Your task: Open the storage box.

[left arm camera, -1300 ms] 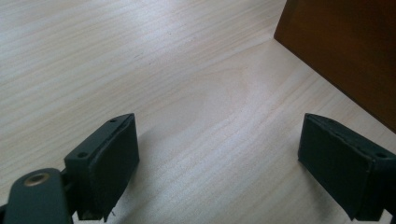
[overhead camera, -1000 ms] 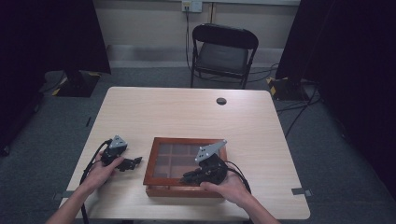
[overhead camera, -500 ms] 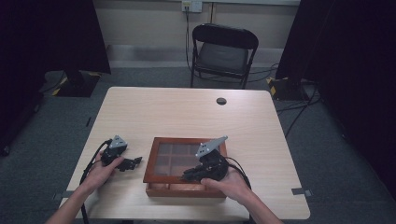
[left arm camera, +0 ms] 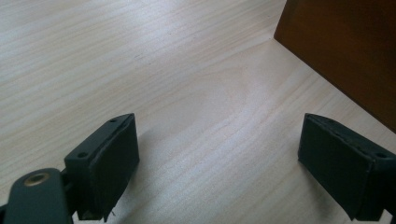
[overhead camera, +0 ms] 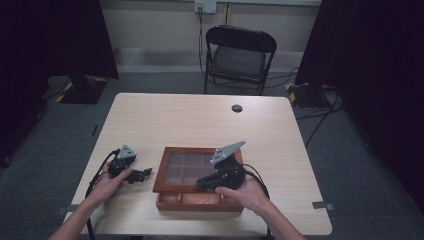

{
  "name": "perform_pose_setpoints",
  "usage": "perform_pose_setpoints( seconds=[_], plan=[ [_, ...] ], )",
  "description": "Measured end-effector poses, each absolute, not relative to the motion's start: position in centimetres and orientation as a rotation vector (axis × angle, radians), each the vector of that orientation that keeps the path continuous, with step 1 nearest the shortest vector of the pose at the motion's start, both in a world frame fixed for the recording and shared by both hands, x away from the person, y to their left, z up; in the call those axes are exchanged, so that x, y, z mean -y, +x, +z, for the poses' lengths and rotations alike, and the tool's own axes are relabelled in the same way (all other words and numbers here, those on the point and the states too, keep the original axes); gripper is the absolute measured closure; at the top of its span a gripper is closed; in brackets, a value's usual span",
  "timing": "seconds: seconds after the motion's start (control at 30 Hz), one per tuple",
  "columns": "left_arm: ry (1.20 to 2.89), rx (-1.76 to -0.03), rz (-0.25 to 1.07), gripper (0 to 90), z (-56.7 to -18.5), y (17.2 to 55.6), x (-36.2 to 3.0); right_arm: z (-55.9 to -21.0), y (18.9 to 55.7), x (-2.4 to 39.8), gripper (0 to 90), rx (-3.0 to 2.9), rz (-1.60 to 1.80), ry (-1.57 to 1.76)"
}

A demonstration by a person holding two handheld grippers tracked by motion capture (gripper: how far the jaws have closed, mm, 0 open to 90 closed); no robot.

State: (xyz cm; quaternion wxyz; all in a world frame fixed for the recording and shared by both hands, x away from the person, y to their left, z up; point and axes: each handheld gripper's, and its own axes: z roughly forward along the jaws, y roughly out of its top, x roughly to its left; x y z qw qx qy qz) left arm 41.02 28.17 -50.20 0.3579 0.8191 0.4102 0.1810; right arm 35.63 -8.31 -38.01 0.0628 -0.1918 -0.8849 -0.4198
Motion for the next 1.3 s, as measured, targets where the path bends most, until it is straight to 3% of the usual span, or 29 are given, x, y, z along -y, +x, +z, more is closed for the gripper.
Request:
perform_pose_setpoints(
  seconds=[1.3],
  plan=[
    [2.117, -1.057, 0.469, 11.7, -50.2, 41.0, -28.2, -34.9, 37.2, 8.5, 82.1, 2.657, -1.306, -0.626]
  ],
)
